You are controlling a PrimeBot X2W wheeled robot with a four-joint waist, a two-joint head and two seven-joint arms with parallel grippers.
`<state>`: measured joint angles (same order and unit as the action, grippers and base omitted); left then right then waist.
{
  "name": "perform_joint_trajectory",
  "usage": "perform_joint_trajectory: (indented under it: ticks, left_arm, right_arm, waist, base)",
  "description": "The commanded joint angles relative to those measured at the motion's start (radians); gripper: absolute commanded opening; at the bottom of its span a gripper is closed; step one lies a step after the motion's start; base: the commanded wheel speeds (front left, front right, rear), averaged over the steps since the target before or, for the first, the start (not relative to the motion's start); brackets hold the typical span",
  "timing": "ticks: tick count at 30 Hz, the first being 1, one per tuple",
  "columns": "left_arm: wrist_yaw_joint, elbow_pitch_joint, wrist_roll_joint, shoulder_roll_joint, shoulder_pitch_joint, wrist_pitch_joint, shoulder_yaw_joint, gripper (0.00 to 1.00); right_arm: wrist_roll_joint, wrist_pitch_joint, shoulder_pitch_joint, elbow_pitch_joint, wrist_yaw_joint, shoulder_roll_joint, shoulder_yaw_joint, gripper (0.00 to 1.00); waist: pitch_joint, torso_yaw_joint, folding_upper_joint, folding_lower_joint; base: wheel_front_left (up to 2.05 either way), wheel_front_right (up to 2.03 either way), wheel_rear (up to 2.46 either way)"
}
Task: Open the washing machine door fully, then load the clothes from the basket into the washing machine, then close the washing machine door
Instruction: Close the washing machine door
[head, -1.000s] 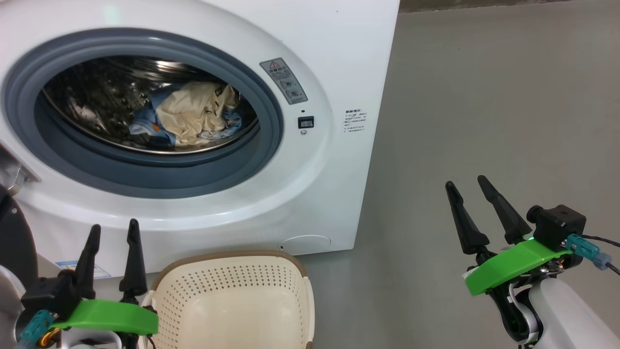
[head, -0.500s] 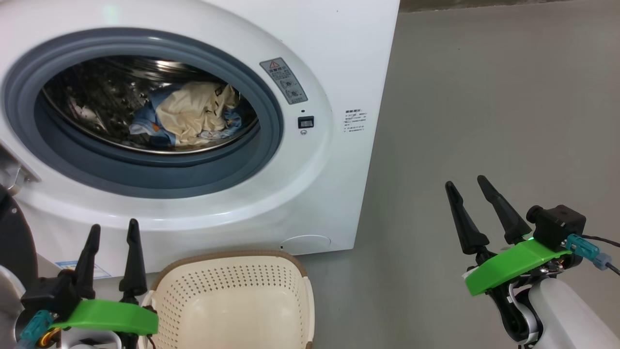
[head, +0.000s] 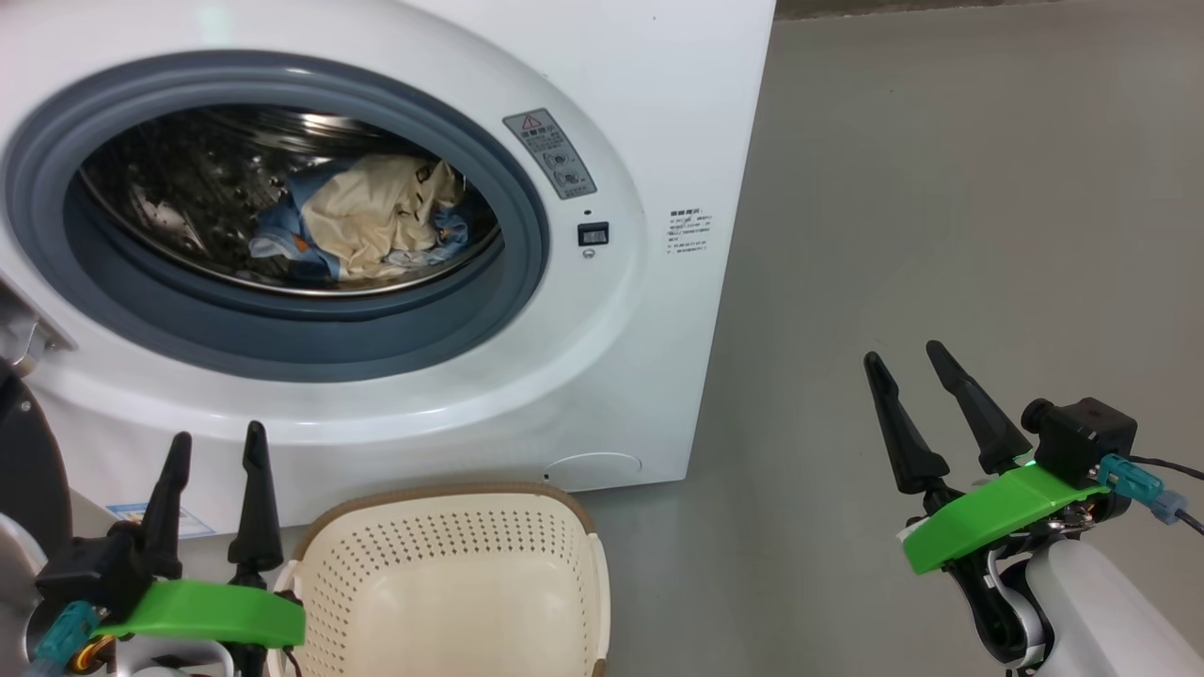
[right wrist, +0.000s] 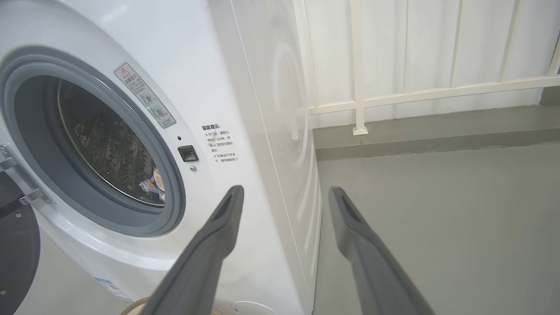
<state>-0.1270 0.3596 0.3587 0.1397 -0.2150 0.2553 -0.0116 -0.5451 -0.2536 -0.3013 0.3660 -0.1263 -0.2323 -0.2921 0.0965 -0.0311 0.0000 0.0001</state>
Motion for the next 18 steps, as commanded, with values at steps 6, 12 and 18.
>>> perform_joint_trajectory:
  ticks: [6,12,18]
  left_arm:
    - [-0.004,-0.032,-0.006,0.018,-0.003,0.006,-0.038,1.00]
    - [-0.004,-0.031,-0.007,0.016,-0.003,0.006,-0.038,1.00]
    - [-0.004,-0.029,0.001,0.019,-0.001,0.006,-0.029,1.00]
  right_arm:
    - [0.005,-0.008,0.000,-0.023,-0.004,-0.006,-0.017,1.00]
    - [0.006,-0.008,0.000,-0.022,-0.004,-0.007,-0.018,1.00]
    - [0.004,-0.008,0.000,-0.020,-0.004,-0.009,-0.022,1.00]
  waist:
    - [0.004,0.000,0.0000,-0.0001]
    - [0.004,0.002,0.0000,-0.0001]
    - [0.000,0.002,0.0000,-0.0001]
  base:
    - [-1.02,1.02,0.00]
    - [-1.83,1.83,0.00]
    - [-1.85,1.85,0.00]
